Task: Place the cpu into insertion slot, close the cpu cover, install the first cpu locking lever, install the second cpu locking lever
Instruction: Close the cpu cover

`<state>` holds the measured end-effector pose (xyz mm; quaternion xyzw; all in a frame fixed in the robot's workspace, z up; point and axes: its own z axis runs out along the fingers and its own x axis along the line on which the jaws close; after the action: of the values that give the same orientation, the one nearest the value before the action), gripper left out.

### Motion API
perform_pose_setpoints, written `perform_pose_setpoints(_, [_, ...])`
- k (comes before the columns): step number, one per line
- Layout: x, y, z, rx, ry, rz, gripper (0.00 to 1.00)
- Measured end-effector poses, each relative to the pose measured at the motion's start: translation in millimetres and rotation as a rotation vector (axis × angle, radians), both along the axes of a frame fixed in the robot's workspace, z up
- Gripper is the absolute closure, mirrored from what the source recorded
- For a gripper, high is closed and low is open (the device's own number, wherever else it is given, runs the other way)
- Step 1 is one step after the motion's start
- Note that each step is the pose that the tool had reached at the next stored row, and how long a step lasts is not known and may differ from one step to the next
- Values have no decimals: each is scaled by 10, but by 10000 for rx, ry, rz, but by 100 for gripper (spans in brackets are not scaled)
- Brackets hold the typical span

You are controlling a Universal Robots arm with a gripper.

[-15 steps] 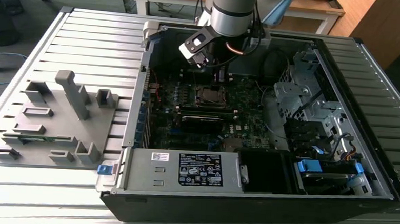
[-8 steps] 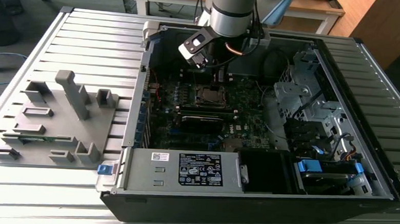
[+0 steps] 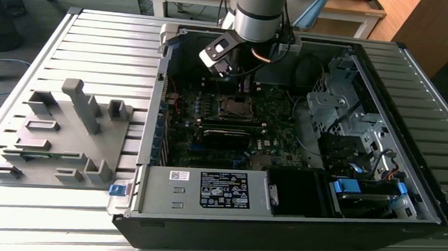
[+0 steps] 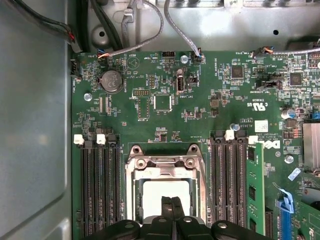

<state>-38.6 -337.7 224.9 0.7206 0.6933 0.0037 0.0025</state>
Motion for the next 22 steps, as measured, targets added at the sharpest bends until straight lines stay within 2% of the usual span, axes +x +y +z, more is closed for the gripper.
perform_pose_setpoints(8, [-10, 0, -5, 1, 0, 1, 89])
perform_pose_setpoints(12, [-10, 1, -6, 19, -2, 274, 89])
perform_pose_setpoints(22, [-10, 0, -6, 18, 0, 404, 89])
